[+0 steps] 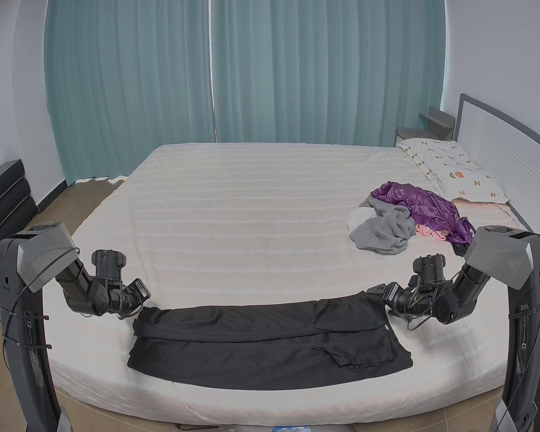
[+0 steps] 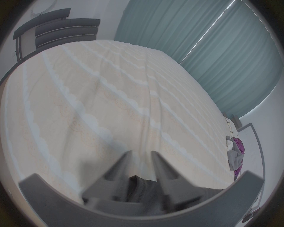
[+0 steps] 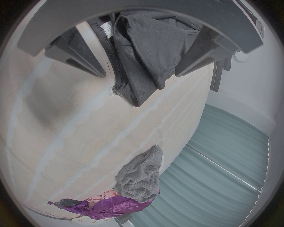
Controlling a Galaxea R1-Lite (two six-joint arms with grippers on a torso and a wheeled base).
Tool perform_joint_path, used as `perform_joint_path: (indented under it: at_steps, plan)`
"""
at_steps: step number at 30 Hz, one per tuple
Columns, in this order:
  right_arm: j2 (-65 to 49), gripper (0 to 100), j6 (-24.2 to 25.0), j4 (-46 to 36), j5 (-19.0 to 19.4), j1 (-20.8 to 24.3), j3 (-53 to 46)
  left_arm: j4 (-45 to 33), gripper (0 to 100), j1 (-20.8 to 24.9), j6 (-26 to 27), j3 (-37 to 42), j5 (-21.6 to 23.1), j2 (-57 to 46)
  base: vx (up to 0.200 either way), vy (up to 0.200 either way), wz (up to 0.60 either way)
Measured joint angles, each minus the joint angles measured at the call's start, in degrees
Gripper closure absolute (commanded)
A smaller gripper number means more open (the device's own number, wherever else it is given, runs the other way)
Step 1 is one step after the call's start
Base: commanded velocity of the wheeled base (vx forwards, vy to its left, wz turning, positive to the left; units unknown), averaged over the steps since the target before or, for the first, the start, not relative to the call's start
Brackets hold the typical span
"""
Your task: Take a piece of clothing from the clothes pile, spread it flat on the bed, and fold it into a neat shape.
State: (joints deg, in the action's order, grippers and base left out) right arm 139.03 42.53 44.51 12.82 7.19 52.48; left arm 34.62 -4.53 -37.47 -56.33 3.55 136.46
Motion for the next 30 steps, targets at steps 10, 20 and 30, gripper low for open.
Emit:
perform_joint_path:
  at_steps: [10,20,30]
  plan:
    - [0.00,0,-0.02,0.02,-0.10,0.00,0.00,2.02,0,-0.06,4.52,1.60,9.61,-0.38,0.000,0.000,0.00]
    - [0.00,0,-0.09,0.02,-0.07,0.00,0.00,3.50,100,0.27,8.28,4.30,10.54,-0.74,0.000,0.000,0.00]
    - [0.11,0,-0.06,0.02,-0.10,0.00,0.09,3.50,100,-1.33,7.51,4.60,9.17,-0.82,0.000,0.000,0.00]
